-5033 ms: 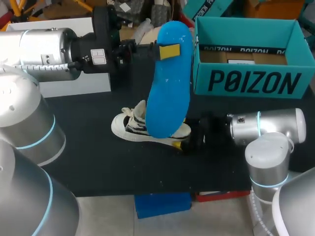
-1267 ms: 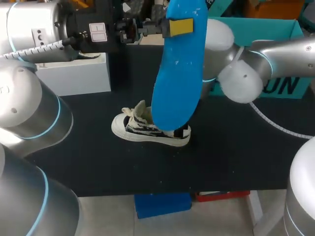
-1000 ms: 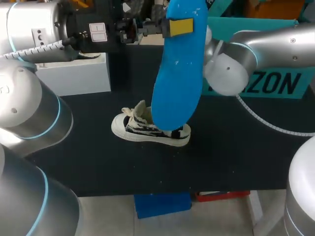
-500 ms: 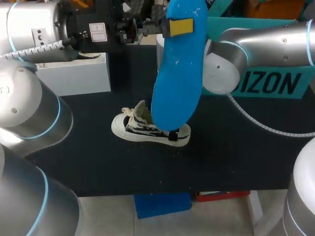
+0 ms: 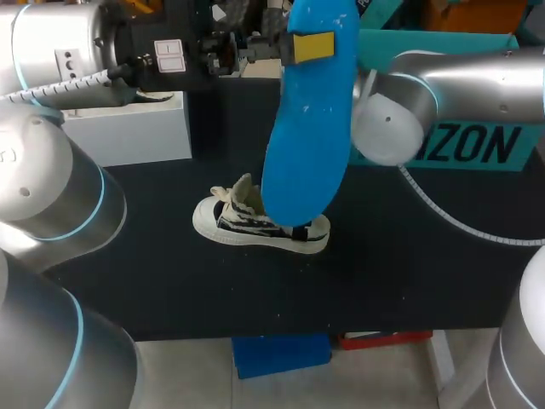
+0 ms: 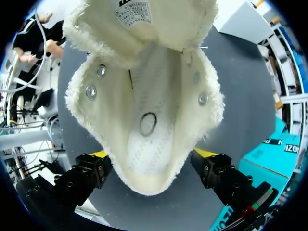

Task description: Take the shoe out of the shoebox, open the shoe tongue, remove and reinsert the insole, then place the shoe into the shoebox

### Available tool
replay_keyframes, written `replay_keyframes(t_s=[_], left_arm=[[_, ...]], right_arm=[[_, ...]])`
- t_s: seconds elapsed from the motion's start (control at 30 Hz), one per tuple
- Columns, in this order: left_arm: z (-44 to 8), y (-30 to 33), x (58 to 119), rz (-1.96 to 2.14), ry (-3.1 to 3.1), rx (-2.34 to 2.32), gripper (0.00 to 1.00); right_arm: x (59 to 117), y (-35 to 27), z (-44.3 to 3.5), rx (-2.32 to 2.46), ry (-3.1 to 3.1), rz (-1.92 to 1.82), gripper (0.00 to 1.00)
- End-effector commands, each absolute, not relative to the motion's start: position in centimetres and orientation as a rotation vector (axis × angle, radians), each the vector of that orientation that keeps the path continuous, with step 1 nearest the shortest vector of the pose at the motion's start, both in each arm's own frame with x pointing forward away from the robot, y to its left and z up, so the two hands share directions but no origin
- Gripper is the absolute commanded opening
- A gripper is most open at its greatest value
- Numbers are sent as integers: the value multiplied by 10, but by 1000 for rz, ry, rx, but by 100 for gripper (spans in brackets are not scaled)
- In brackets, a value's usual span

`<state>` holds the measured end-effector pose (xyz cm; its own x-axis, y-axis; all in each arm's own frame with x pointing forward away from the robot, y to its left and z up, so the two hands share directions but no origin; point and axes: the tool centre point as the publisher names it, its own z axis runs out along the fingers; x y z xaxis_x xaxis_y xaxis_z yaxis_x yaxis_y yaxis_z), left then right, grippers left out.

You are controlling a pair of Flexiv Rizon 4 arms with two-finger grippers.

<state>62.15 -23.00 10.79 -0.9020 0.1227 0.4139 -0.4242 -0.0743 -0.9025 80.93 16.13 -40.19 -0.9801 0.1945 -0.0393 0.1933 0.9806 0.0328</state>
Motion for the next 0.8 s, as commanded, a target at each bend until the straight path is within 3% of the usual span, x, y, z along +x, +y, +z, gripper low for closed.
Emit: replay_keyframes(t_s=[0.03, 0.4, 0.8], left_arm=[[108, -231, 621, 2034, -1840, 329, 0], [108, -231, 621, 2034, -1840, 329, 0], [108, -231, 621, 2034, -1840, 329, 0]], right_arm=[[803, 149, -396, 311, 3065, 130, 100], [800, 140, -399, 409, 2945, 651, 100], [798, 136, -400, 409, 2821, 932, 100]])
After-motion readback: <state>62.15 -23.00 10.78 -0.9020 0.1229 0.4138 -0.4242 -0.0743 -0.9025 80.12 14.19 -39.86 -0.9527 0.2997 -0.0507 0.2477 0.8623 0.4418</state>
